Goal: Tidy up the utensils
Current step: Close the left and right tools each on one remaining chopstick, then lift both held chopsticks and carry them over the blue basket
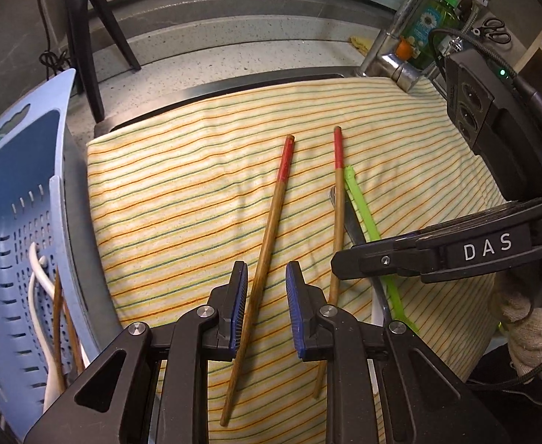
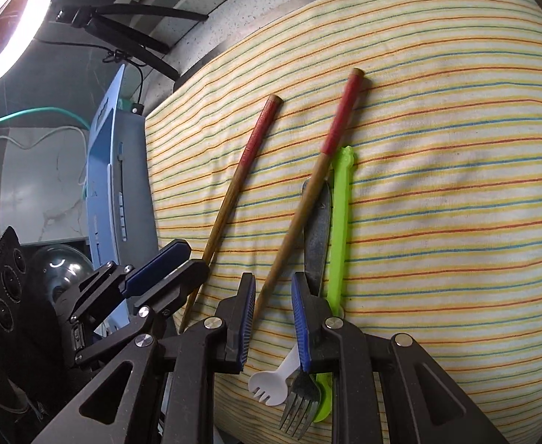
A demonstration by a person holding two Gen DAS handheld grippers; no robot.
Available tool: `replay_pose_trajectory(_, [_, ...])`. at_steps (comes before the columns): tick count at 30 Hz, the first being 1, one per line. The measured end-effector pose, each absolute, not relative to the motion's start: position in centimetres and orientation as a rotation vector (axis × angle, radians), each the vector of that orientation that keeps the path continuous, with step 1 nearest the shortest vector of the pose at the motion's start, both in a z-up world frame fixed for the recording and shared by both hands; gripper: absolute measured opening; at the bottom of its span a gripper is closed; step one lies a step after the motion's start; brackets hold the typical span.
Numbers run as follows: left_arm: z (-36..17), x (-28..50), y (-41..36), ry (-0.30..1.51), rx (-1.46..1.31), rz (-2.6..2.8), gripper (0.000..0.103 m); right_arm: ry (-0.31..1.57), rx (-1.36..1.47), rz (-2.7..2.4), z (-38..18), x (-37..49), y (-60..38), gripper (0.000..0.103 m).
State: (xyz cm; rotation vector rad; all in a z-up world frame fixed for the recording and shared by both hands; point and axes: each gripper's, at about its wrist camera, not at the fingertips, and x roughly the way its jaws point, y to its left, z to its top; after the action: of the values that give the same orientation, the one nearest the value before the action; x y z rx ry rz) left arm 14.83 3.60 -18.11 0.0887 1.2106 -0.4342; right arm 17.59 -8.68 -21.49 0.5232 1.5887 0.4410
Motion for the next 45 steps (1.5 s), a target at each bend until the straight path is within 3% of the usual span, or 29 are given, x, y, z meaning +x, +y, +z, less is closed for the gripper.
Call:
replay_pose_trajectory(13, [-19.6,16.2,2.4,1.238,0.148,-0.424,0.019,1.56,0.466,0.387,-21.4,18.8,-7.2,0.019])
replay_pose_trajectory(17, [-19.7,16.5,2.2,1.236,0.132,-0.417,0.009,1.546,0.435,0.382,-21.2,19.3,-6.6,0.019])
replay_pose_trajectory(27, [-19.7,16.4,3.3,1.238,0.04,-0.409,0.005,1.513,0.427,0.395,-21.1,19.1,-7.2,0.007])
replay_pose_trajectory(45, [-15.8,14.0,6.4,1.129,-0.146,-0.422,0.005,1.418,0.537,0.483,-16.9,18.1,-8.4,0.006])
